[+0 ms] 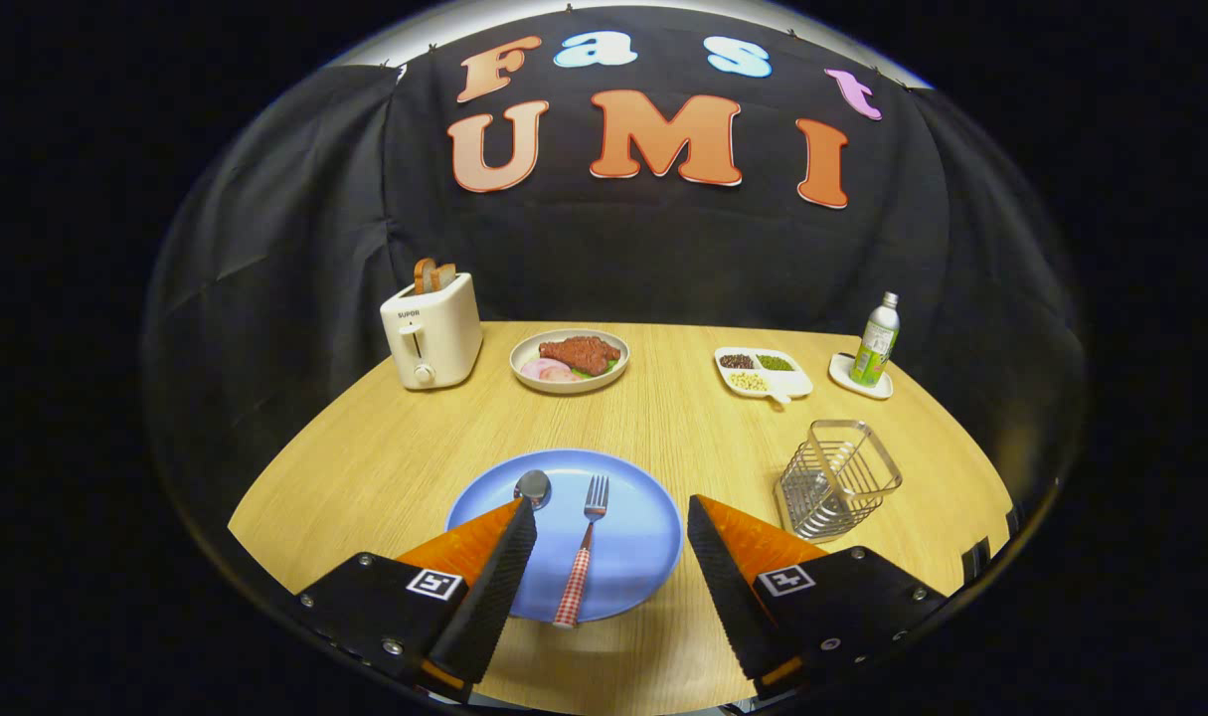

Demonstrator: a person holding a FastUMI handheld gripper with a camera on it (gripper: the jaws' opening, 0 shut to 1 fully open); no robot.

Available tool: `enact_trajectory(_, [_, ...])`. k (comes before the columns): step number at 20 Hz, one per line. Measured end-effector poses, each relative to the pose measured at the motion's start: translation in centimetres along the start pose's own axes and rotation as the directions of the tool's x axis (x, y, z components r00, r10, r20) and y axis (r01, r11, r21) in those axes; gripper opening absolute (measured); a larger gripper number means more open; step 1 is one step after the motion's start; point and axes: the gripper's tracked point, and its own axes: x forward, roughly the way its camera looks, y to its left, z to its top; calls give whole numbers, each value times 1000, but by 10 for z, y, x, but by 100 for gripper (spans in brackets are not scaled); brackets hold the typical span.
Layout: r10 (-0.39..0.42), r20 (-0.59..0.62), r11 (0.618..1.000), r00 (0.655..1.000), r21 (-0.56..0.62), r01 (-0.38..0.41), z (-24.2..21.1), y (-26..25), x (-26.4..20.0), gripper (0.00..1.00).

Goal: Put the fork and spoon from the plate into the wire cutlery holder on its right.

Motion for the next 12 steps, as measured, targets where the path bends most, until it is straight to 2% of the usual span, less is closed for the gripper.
enact_trajectory(3, [8,-44,1000,999,6,-8,-17,6,14,92])
enact_trajectory(7, [14,-104,1000,995,12,-12,-39,10,27,81])
enact_trajectory(11, [33,-163,999,986,19,-31,-57,17,35,66])
enact_trajectory(12, [36,-172,999,984,18,-33,-60,18,37,58])
